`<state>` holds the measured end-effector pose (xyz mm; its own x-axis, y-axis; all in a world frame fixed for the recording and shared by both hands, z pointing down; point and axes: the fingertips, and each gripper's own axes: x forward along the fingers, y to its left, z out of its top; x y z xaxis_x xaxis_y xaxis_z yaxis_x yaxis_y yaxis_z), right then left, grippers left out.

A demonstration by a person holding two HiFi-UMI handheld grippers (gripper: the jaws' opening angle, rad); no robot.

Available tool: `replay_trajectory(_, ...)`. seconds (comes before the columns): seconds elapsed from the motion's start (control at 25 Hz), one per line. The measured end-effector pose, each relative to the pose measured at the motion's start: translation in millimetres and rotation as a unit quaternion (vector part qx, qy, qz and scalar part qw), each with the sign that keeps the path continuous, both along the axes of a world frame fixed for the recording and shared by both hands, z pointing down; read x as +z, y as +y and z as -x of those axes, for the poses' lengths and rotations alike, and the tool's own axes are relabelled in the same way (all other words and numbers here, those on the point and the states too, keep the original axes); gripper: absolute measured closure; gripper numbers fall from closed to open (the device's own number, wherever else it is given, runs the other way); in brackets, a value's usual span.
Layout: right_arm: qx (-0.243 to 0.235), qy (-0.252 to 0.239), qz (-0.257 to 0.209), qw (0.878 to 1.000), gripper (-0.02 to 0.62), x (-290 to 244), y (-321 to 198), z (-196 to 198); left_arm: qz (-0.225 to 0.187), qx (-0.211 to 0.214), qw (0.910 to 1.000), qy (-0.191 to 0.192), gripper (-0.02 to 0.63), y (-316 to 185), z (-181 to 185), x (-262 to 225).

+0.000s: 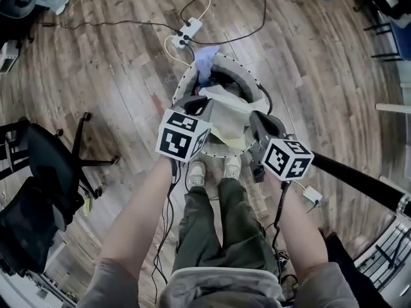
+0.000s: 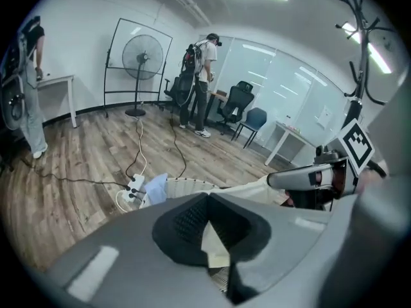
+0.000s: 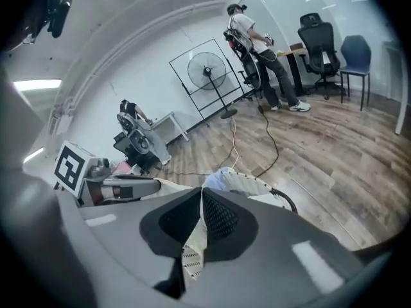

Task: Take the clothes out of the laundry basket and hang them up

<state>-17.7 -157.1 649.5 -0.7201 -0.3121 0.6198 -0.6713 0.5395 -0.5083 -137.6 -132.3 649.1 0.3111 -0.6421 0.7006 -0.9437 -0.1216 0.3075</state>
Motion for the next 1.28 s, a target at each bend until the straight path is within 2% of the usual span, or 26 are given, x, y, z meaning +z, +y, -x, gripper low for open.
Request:
replay_trajectory(0.32,-0.046,-0.012,-0.067,0.997,0.566,-173,39,-18,-0.091,0.037,0.9952,-0.012,0.604,21,-20,-166)
replay_trajectory(0.48,-0.050,-0.024,-0.112,0.992,0.566,-255,57,-26,-0.132,0.059,0.9893,-0.019,0.604,44,-27,-243)
replay_trajectory(0.68,-0.053,-0.048,-0.163,0.984,0.566,-346,80,-24,-0.171,0.059,0.9834,-0.017,0.604,73,-25,-326)
replay_trajectory(0.88,-0.052,-0.075,-0.202,0.975,0.566,-416,115,-25,-0.219,0.062,0.9735,-0.023,0.604,111,-27,-395)
replay_trajectory(1.04,-0.051,-0.095,-0.234,0.966,0.566,-463,142,-30,-0.262,0.073,0.9619,-0.027,0.604,135,-31,-445)
replay_trajectory(1.28,-0.030,-0.104,-0.266,0.958,0.566,-501,162,-40,-0.298,0.103,0.9487,-0.024,0.604,153,-43,-489)
